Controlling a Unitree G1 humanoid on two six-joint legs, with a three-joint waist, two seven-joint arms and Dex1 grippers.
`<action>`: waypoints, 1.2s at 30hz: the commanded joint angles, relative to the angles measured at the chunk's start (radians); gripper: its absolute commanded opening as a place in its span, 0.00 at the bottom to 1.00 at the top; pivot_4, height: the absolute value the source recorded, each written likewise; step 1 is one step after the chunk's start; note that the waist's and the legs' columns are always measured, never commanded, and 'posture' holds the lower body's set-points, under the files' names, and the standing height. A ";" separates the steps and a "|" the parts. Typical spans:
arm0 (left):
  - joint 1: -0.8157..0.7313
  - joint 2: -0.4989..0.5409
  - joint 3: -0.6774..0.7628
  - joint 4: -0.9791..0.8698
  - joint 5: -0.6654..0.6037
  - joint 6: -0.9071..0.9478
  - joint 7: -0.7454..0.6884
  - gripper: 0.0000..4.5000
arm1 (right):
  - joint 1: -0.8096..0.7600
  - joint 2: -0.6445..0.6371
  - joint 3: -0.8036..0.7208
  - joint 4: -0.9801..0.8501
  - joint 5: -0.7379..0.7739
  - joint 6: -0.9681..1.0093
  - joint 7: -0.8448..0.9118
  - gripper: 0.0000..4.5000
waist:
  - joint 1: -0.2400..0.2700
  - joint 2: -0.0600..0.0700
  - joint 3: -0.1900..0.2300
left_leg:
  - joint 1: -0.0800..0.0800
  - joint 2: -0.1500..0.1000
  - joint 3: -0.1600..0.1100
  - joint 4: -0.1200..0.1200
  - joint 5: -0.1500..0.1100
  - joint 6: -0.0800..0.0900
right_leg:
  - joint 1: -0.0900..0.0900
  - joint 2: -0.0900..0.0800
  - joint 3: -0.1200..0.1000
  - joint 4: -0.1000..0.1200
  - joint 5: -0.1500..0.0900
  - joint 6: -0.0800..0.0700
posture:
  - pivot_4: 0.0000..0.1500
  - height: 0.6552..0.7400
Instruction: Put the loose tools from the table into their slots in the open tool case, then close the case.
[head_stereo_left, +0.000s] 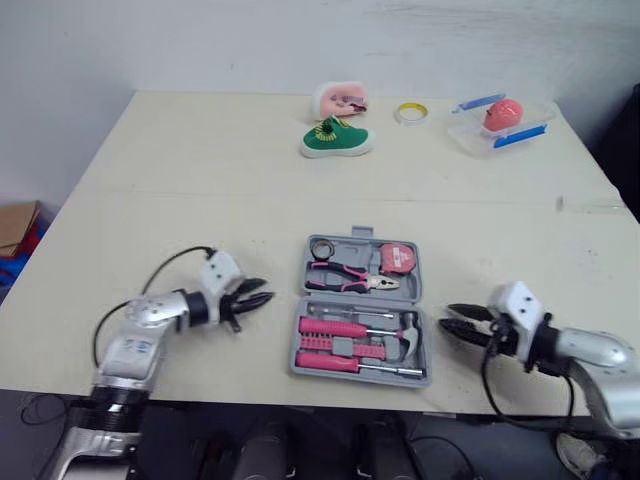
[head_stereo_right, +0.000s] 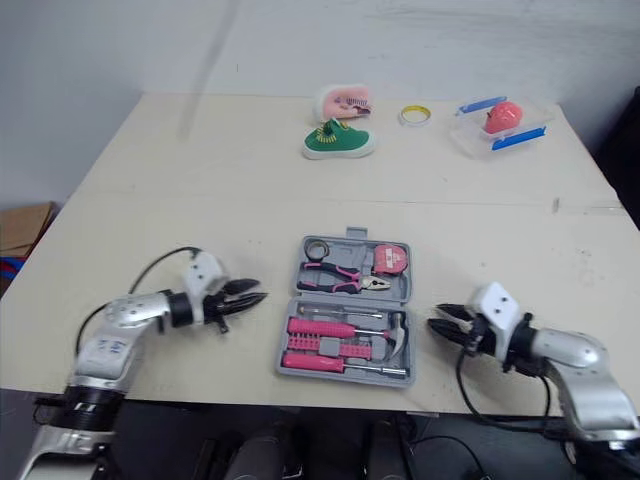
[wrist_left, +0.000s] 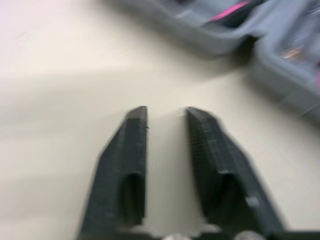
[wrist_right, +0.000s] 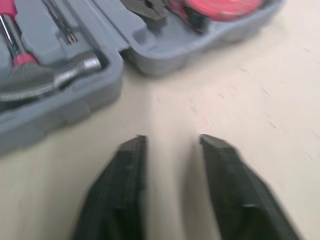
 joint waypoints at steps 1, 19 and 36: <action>-0.015 0.032 0.085 -0.041 -0.075 0.004 -0.017 0.69 | 0.031 -0.023 -0.136 -0.065 0.087 0.045 -0.016 0.78 | 0.002 0.000 0.000 | 0.000 0.000 0.000 0.000 -0.002 -0.003 | 0.000 0.000 0.000 0.000 0.000 0.000 | 1.00 1.00; -0.473 -0.070 -0.111 -0.160 -0.181 0.895 0.279 0.99 | -0.610 0.052 -0.094 -0.214 0.588 1.443 -0.710 1.00 | 0.000 -0.004 0.004 | -0.016 -0.002 -0.002 0.001 0.009 -0.005 | -0.015 0.000 -0.001 0.004 0.001 0.001 | 1.00 1.00; -0.479 -0.195 -0.172 -0.090 -0.115 0.934 0.448 0.99 | -0.695 0.135 0.026 -0.050 0.654 1.443 -1.030 1.00 | -0.003 -0.005 0.004 | -0.019 -0.003 0.002 0.002 0.011 -0.004 | -0.018 0.001 0.001 0.005 0.002 0.003 | 1.00 1.00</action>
